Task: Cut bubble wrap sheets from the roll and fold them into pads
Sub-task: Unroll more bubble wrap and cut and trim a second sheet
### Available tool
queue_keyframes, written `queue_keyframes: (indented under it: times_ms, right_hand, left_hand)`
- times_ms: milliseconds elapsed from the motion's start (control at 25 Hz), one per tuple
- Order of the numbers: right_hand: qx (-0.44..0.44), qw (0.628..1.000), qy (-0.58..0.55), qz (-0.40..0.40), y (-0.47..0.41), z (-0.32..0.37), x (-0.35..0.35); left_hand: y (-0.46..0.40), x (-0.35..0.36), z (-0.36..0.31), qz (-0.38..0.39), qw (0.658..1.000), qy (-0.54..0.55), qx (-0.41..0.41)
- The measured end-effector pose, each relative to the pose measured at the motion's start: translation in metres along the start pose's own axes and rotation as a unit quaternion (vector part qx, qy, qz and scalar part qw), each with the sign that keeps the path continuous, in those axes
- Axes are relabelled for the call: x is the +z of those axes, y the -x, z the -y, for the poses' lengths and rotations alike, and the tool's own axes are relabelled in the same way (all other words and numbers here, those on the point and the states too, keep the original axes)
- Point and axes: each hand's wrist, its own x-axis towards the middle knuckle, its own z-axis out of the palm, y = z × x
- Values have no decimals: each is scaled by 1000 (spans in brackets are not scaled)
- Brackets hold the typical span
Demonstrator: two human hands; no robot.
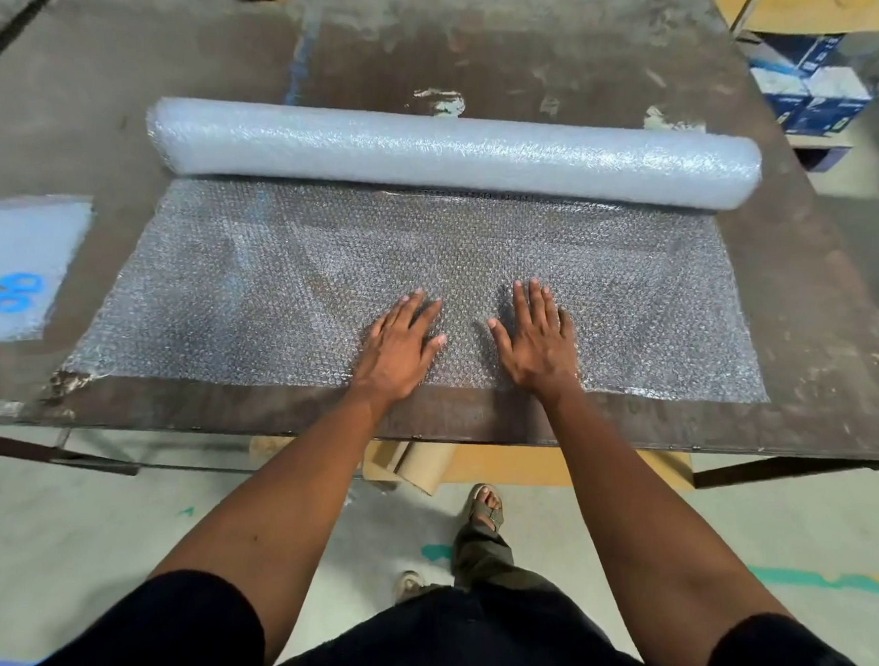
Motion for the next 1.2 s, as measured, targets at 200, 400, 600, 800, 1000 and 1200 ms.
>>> queue_keyframes:
  times_ms: [200, 400, 600, 800, 1000, 1200]
  right_hand:
    - [-24, 1000, 14, 2, -33, -9, 5]
    - [-28, 999, 9, -30, -40, -18, 6]
    - [-4, 1000, 3, -25, -90, -35, -15]
    - [-14, 998, -30, -60, -177, -78, -45]
    - [-50, 991, -55, -115, -225, -95, -51]
    - [-10, 993, -29, -111, -243, -91, -45]
  left_hand:
    - [-37, 4, -14, 0, 1000, -11, 19]
    - [-67, 4, -18, -65, 991, -112, 17]
    - [-127, -11, -56, -104, 994, -28, 16]
    - [-204, -7, -102, -58, 998, 13, 29]
    - [-257, 5, -113, 14, 994, -91, 53]
    - [-253, 22, -100, 56, 989, -130, 32]
